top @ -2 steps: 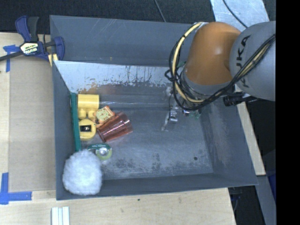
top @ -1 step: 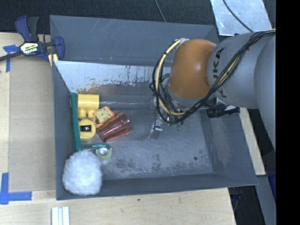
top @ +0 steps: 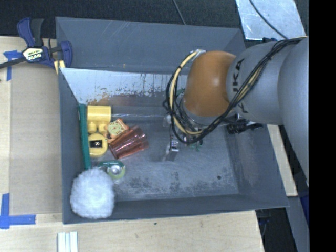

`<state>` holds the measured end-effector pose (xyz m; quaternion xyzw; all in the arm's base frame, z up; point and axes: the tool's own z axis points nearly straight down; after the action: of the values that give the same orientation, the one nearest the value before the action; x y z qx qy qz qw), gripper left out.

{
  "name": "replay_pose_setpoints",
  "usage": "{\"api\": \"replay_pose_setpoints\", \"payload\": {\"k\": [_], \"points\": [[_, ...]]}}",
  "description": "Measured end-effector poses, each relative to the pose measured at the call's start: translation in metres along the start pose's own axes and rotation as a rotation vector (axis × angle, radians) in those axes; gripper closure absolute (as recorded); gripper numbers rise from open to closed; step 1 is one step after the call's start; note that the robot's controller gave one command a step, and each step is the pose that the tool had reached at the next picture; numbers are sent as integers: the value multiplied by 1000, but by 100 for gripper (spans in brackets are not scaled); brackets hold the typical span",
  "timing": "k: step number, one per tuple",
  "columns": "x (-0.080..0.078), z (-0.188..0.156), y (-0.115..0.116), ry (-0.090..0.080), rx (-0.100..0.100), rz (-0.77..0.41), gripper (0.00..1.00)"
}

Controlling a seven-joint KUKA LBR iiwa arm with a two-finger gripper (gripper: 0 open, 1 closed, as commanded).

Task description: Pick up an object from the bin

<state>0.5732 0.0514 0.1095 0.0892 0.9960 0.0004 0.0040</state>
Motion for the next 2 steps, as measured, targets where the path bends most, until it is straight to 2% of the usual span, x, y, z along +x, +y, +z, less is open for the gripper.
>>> {"api": "replay_pose_setpoints", "payload": {"k": [1, 2], "points": [[-44, -20, 18, -6, 0, -86, 0], [-12, 40, 73, 3, 4, -160, 0]]}}
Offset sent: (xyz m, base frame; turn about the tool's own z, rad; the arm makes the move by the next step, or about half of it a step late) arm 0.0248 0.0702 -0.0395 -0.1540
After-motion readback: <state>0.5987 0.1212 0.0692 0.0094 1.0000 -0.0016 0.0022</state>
